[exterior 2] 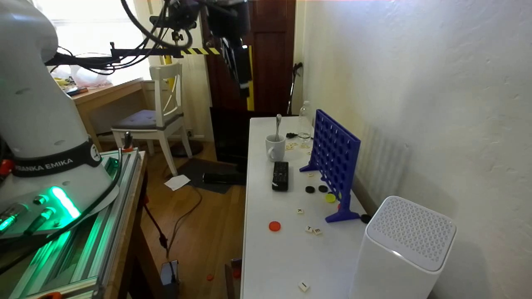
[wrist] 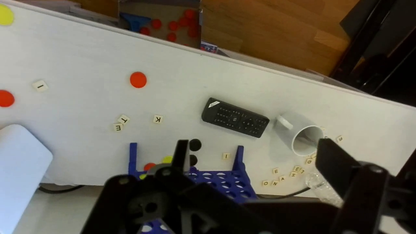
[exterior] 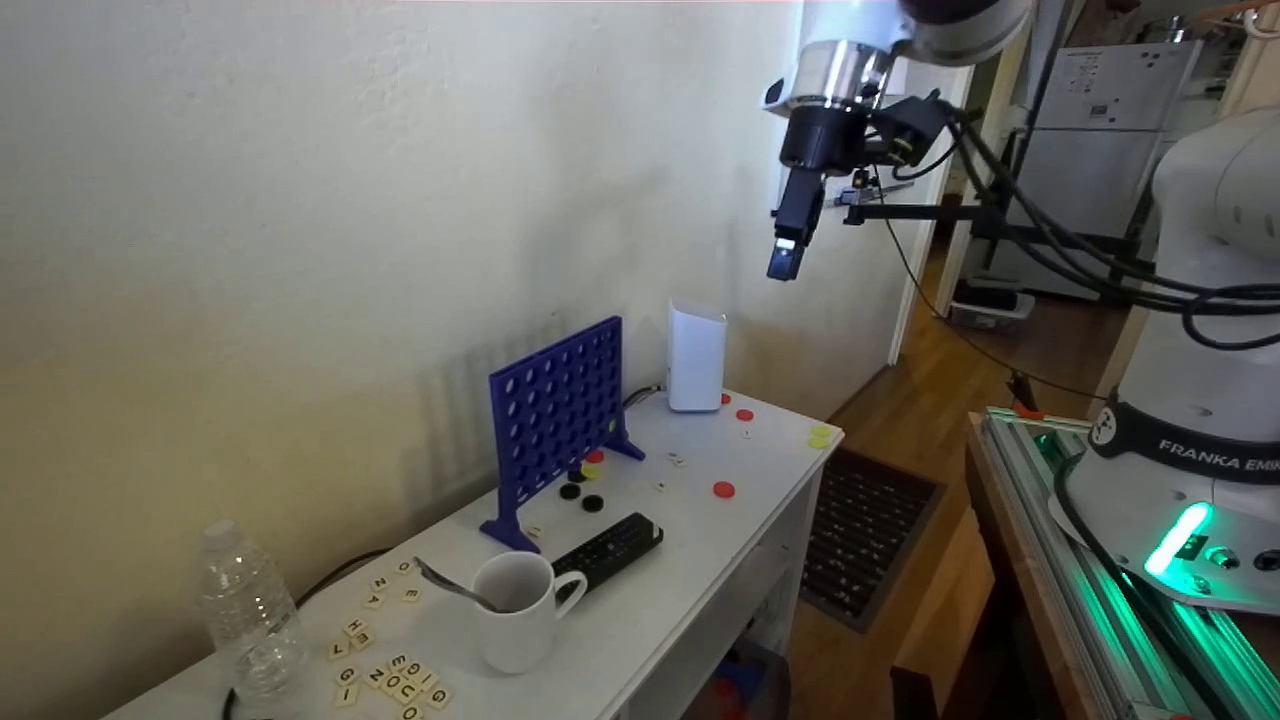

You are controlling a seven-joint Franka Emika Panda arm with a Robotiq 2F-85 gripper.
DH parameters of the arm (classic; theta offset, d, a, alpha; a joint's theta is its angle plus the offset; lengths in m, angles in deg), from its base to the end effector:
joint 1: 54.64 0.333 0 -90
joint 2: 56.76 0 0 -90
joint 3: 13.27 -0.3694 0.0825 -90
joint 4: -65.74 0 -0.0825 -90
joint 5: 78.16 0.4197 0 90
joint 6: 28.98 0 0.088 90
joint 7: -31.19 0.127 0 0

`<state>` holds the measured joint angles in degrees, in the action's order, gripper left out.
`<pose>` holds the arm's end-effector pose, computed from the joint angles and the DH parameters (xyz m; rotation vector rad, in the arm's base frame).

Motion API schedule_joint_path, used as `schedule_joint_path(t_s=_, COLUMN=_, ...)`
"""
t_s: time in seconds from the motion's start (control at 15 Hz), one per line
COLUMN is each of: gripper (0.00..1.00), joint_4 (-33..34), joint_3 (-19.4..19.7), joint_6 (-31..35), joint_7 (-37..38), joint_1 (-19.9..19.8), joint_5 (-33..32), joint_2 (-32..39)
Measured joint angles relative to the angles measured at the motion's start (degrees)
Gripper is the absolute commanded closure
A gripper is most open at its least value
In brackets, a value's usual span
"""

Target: Put one orange chip inside the blue gameboard.

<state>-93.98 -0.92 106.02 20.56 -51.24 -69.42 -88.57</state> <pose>0.3580 -0.0459 0.3791 -2.9264 0.0698 -0.2074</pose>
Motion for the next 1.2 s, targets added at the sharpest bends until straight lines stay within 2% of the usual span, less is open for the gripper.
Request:
schedule_joint_path(t_s=0.27, gripper=0.00, joint_4=3.72, joint_3=1.13, joint_6=5.24, joint_7=-2.51, joint_1=0.71, joint_5=4.94, joint_2=14.45)
schedule_joint_path(t_s=0.6, gripper=0.00, joint_4=10.61, joint_3=-0.56, joint_6=7.73, joint_7=-4.90, joint_1=0.19, joint_5=11.44, joint_2=30.82)
schedule_joint_path(t_s=0.87, gripper=0.00, joint_4=14.93, joint_3=-3.93, joint_6=11.59, joint_7=-5.11, joint_1=-3.17, joint_5=14.74, joint_2=40.99)
schedule_joint_path(t_s=1.2, gripper=0.00, joint_4=17.02, joint_3=-9.96, joint_6=22.14, joint_7=-6.40, joint_1=-9.43, joint_5=16.40, joint_2=50.55)
